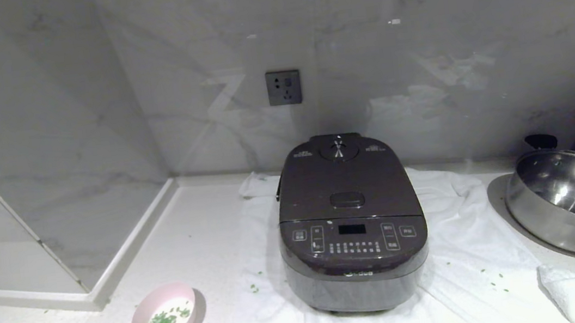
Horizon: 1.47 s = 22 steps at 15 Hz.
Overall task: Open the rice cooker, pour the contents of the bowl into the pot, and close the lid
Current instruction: Open the rice cooker
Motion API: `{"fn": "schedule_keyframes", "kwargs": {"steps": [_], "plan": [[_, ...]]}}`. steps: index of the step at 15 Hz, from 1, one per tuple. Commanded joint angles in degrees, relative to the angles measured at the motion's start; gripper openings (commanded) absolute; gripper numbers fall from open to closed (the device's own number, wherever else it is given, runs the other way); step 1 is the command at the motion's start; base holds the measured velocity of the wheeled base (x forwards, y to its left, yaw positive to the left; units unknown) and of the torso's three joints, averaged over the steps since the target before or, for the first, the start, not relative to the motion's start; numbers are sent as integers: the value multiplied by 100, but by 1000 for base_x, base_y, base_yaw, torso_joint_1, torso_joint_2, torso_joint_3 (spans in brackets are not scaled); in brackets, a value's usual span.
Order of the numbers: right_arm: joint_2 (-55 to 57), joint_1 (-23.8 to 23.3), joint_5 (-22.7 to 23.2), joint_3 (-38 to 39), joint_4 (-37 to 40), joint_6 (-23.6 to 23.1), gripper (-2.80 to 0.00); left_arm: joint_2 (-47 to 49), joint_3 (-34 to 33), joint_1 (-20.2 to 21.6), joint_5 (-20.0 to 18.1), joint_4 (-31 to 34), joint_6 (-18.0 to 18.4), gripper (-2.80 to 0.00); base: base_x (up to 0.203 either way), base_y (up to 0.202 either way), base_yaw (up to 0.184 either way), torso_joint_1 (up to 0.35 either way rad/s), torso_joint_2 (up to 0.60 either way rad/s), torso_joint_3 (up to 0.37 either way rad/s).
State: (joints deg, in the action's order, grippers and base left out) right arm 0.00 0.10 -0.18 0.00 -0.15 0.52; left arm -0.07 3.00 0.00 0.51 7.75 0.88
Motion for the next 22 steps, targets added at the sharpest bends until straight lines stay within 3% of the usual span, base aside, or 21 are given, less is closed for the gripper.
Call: {"fn": "schedule_keyframes", "kwargs": {"steps": [1,22], "plan": [[9,-1,1,9,-3,0,-280,-1,-1,-9,2,7,-17,-280,0,0,0,0,0,0],[9,7,1,9,3,0,-280,-1,8,0,2,7,-44,-280,0,0,0,0,0,0]]}}
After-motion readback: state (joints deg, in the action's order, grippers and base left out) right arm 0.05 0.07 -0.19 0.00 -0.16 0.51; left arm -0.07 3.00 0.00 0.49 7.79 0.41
